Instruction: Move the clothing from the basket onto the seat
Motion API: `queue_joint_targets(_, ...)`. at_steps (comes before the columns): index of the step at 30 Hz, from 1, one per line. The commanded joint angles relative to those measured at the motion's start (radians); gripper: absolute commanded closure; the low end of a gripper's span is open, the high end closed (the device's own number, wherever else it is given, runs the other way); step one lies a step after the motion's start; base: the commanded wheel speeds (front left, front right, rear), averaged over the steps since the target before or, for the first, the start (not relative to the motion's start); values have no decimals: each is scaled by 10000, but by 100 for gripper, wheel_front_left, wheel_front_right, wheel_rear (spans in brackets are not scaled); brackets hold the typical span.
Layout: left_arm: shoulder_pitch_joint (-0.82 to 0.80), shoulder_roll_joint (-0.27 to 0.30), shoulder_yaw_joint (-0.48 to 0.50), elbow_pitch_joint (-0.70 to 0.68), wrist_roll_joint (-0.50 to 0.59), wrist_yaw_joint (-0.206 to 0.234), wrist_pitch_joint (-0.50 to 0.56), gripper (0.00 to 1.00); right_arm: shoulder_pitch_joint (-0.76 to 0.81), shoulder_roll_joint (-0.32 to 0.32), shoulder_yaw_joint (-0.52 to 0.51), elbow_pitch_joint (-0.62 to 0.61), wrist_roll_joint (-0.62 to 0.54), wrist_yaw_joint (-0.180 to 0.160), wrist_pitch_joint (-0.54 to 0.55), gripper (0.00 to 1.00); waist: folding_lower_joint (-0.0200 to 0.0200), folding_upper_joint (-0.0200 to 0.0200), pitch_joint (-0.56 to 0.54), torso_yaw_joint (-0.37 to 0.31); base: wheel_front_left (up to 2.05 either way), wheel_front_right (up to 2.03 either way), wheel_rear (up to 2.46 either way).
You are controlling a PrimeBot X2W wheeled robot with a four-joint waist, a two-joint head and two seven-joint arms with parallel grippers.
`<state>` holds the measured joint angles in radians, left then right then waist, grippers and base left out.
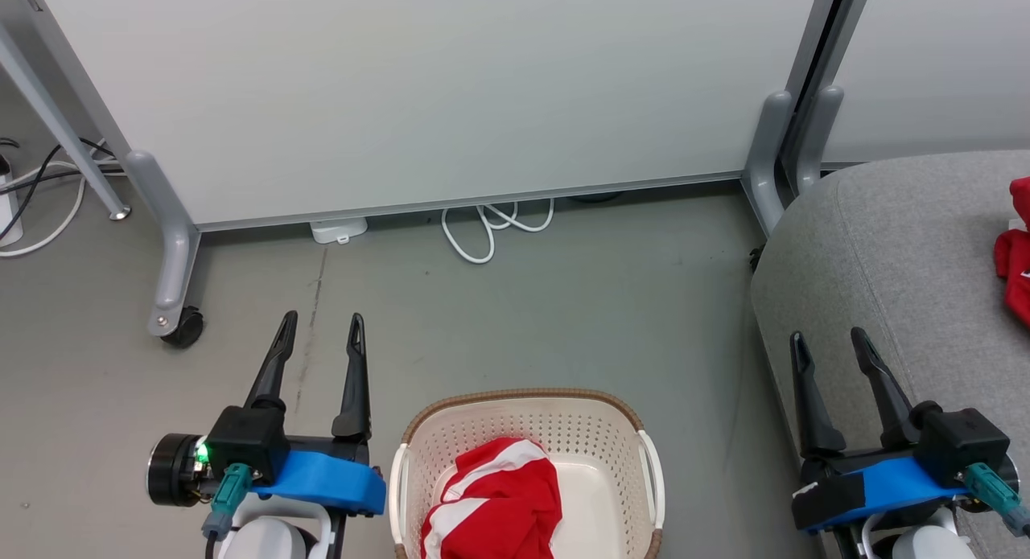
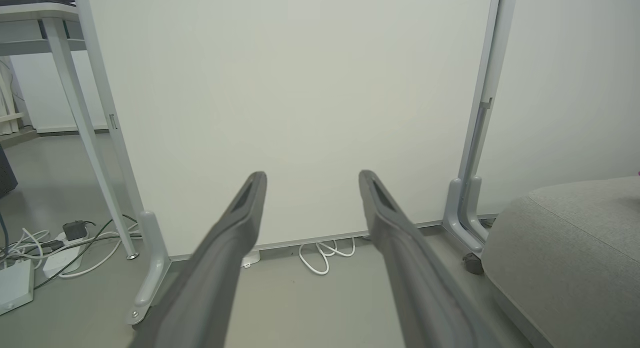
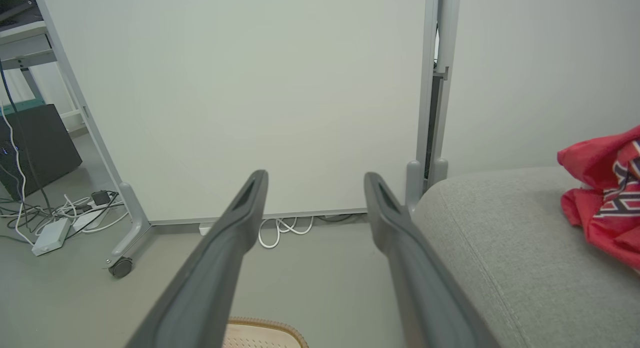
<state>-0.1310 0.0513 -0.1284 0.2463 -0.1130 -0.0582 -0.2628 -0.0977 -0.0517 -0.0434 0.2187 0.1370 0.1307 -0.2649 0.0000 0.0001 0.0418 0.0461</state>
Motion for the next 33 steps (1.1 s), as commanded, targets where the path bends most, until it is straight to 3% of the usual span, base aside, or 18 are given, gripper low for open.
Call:
queue_joint_targets(1,-157,-14,-8,19,11,-13,-31,0,64,19,13,22,49,1,7,0,0,-1,6,-7,0,0,0)
queue_joint_targets(10,-705,-14,-283,366,206,-227,-31,0,-199,19,100,-52,64,1,9,0,0,-1,238,-146,0,0,0)
queue_joint_targets(19,-2119,86,-767,1563,643,-551,-29,0,-827,16,239,-312,21,1,9,0,0,-1,1195,-709,0,0,0)
queue_joint_targets(29,-4110,506,-2093,3331,1058,-730,-29,0,-1959,15,243,-718,141,1,9,0,0,-1,2999,-1342,0,0,0)
queue_joint_targets(33,-4929,703,-3135,4169,1050,-736,-29,0,-2480,15,229,-868,114,1,9,0,0,-1,3724,-1514,0,0,0)
